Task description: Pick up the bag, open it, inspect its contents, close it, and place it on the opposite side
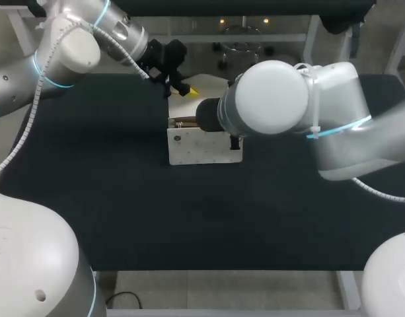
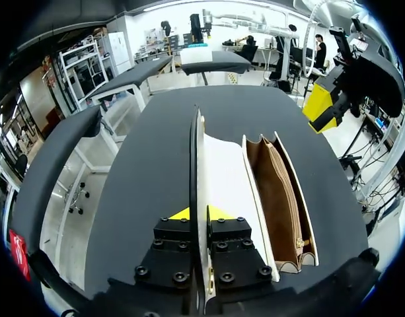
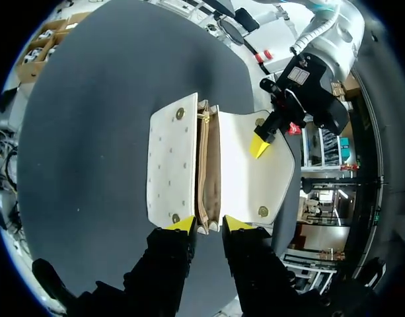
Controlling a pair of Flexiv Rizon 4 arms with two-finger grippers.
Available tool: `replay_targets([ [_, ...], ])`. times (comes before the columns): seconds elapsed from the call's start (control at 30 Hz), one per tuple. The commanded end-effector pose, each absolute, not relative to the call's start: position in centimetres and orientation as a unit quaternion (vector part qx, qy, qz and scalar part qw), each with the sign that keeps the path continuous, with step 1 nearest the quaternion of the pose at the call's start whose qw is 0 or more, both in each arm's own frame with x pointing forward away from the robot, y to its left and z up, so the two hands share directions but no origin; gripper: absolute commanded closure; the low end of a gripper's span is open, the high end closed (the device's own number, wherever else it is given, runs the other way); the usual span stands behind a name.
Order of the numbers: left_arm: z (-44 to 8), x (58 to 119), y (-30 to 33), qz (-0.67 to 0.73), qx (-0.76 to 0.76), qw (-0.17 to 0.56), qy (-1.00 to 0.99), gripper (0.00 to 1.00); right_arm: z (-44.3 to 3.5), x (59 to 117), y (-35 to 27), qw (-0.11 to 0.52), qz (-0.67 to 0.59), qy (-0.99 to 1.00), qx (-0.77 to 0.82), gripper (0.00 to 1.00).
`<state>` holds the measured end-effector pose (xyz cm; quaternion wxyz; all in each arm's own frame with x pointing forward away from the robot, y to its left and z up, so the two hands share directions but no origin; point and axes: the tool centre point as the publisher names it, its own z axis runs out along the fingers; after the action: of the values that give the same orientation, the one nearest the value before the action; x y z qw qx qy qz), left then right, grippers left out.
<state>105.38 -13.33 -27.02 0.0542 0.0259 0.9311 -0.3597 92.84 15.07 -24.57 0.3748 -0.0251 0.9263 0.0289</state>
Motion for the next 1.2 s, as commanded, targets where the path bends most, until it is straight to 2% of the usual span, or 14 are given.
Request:
replay_targets([
  [0.03,-25.5,103.9,-13.1,-0.361,0.028,0.066,0.93,1.0,-24.4,93.0,15.3,0.375,0.028,0.926,-0.026,0.73],
  [0.7,-20.9,98.0,-14.9,-0.353,0.028,0.094,0.93,1.0,-22.3,90.2,14.4,0.412,0.038,0.91,-0.023,0.72],
  [0.9,-21.0,97.4,-15.1,-0.35,0.01,0.064,0.934,1.0,-21.3,88.6,14.1,0.428,0.041,0.902,-0.024,0.72],
  [1.2,-24.3,99.0,-14.7,-0.344,-0.01,-0.001,0.939,1.0,-21.4,88.0,14.2,0.431,0.038,0.901,-0.027,0.73],
])
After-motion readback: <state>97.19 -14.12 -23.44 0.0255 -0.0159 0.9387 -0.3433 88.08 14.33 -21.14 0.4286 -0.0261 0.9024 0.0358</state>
